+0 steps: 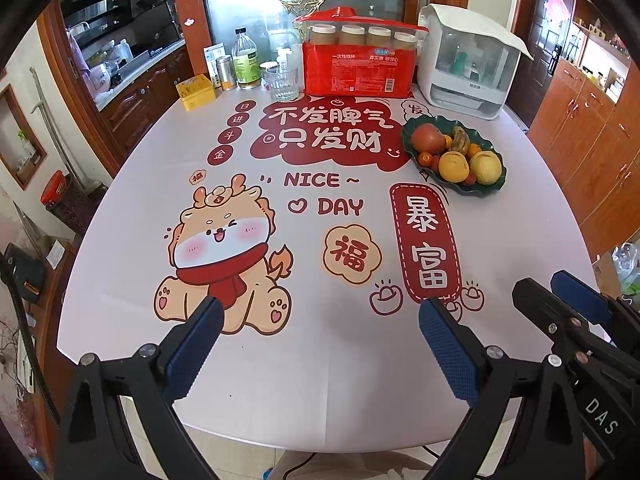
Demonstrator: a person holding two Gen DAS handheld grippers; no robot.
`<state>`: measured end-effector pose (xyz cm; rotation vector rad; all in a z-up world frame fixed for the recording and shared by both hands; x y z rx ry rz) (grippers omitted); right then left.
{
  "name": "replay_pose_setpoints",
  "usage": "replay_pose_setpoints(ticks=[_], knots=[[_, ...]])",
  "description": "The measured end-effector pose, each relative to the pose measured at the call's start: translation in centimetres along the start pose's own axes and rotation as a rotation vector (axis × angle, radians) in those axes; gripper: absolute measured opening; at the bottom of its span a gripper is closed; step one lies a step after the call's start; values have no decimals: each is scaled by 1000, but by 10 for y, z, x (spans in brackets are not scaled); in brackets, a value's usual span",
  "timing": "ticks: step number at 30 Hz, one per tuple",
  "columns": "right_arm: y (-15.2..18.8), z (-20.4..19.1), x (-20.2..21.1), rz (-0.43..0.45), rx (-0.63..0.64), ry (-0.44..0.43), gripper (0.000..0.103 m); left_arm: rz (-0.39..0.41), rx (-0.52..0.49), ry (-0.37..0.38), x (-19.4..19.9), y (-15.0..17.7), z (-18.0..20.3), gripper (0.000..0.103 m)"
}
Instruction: Organize fruits
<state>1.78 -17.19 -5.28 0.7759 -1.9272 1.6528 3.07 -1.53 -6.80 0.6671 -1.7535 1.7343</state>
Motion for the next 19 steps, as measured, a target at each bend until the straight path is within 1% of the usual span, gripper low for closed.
replay_pose_setpoints(ticks=[19], knots=[[3, 2, 0, -1, -4, 0, 52, -6, -4, 8, -3, 3, 5, 98]])
Point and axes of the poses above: each gripper's, at about its wrist camera, not at the fingertips, and x roughly against the way its jaws point, z to its right, y to its underside, the point moved 9 cm from there along -x, roughly the way its jaws point, and after that the axes turned 14 degrees about z, right-handed, at the moved point
